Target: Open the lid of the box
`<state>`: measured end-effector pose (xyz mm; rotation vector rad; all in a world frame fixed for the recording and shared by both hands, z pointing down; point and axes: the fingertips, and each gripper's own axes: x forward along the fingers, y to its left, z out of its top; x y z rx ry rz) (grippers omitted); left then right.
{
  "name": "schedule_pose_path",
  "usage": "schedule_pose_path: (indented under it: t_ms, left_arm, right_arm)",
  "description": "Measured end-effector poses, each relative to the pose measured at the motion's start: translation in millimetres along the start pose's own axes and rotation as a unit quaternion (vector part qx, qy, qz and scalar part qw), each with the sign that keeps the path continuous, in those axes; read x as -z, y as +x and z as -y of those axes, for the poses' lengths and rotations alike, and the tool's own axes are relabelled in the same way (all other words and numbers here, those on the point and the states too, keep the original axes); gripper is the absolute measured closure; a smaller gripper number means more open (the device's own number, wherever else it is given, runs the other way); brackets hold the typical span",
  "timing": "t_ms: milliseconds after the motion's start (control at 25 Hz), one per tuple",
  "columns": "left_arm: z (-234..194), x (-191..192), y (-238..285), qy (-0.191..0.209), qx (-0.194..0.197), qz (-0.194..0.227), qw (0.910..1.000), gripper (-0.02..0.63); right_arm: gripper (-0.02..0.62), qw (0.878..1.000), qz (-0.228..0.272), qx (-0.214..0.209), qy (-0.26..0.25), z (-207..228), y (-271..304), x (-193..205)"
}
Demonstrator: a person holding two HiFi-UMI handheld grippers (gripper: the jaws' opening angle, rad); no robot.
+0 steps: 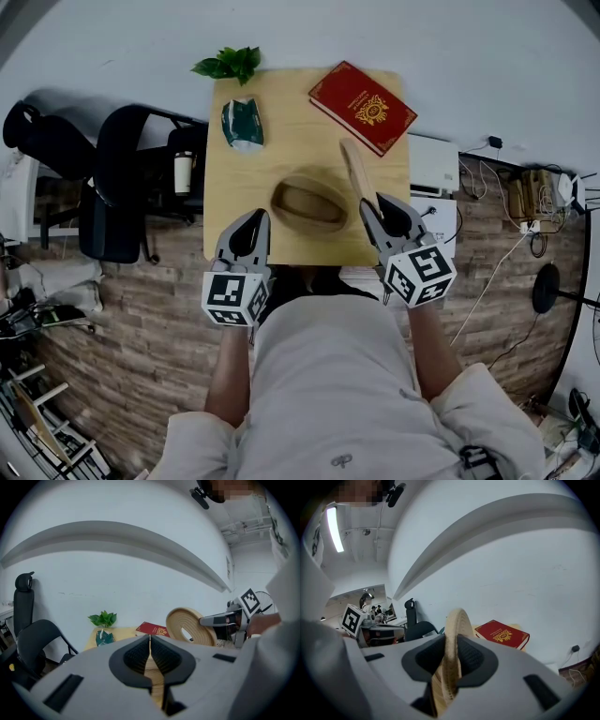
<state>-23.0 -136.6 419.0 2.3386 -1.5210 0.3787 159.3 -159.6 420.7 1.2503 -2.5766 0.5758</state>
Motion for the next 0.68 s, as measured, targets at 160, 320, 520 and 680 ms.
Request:
schedule_pose_path:
  t_ms: [160,320,520,680]
  left_arm:
    - [-0.8,-0.1,0.0,-0.001,0.000,0.000,1.0000,0.594]
    - [-0.5,-0.2,-0.7,-0.001,0.000,-0.001,1.0000,0.594]
    - [0.2,-0.3,-0.3,-0.001,0.000,0.000,1.0000,0.594]
    - [1.2,-0.2,0.1,0.000,0.001,-0.001,1.0000,0.594]
  right_arm:
    - [0.517,1.000,-0.001,-0.008,0.008,-1.8,0.9,-0.2]
    - [0.517,1.000,-0.003,-0.009,0.008,-2.4,-0.3,0.4]
    - [0.517,1.000,-0.003,-0.009,0.008,-1.4,-0.8,0.5]
    - [0.518,1.000,-0.004,-0.010,0.006,-1.4,-0.8,0.1]
